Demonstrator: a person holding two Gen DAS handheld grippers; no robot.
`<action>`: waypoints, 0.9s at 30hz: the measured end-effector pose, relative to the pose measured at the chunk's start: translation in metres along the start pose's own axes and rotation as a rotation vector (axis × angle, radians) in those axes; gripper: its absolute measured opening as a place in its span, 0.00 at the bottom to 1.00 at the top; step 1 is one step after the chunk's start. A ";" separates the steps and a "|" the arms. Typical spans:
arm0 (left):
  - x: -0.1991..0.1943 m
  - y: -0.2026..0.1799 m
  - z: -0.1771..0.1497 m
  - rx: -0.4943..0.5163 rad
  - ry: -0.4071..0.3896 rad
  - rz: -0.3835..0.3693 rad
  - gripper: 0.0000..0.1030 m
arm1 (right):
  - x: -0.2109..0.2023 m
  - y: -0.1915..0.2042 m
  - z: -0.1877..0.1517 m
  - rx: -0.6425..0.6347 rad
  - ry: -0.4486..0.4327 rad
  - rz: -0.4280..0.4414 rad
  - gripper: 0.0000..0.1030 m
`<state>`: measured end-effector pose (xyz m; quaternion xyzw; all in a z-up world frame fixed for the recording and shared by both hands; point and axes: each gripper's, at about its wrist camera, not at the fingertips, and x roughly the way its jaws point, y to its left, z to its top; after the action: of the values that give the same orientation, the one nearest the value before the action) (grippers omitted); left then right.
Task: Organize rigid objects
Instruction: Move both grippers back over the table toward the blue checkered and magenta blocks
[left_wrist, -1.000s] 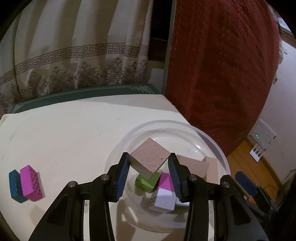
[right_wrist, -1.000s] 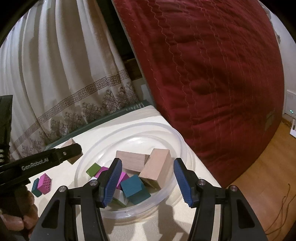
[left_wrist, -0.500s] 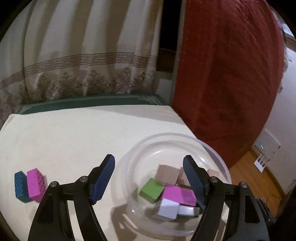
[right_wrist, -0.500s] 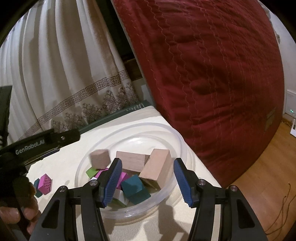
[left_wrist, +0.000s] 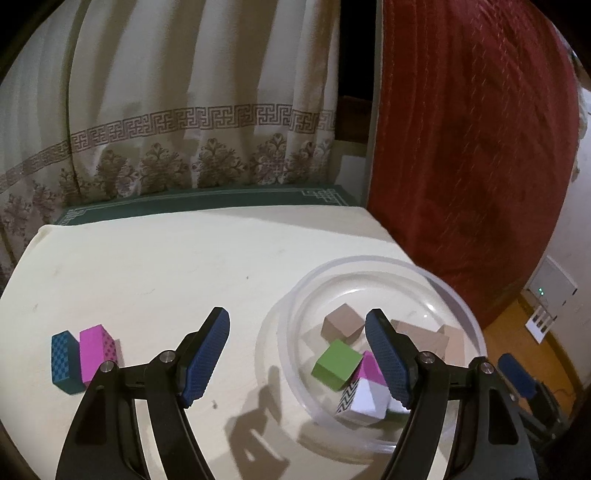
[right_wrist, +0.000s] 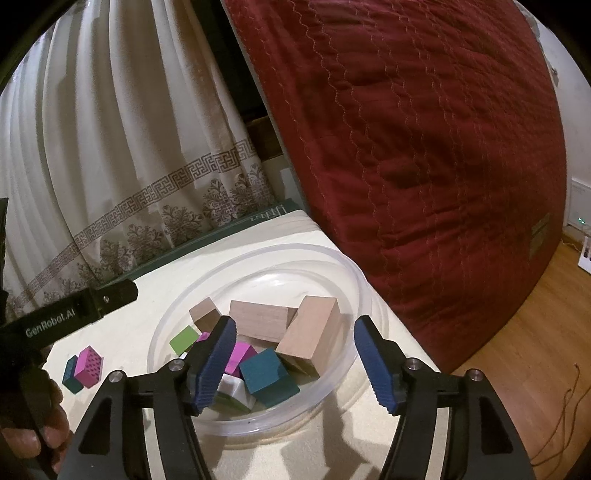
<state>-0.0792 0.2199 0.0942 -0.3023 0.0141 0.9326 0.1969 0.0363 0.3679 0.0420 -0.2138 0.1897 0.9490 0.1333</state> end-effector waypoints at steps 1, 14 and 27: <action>0.000 0.000 -0.001 0.001 0.000 0.006 0.75 | 0.000 0.000 0.000 -0.001 0.000 -0.001 0.69; 0.001 0.026 -0.018 -0.048 0.034 0.078 0.75 | -0.001 0.000 0.000 -0.018 0.003 -0.012 0.77; -0.010 0.058 -0.027 -0.089 0.019 0.131 0.75 | -0.003 0.009 -0.001 -0.065 -0.013 -0.031 0.82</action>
<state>-0.0782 0.1587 0.0726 -0.3179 -0.0060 0.9403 0.1218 0.0364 0.3588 0.0459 -0.2149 0.1544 0.9538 0.1423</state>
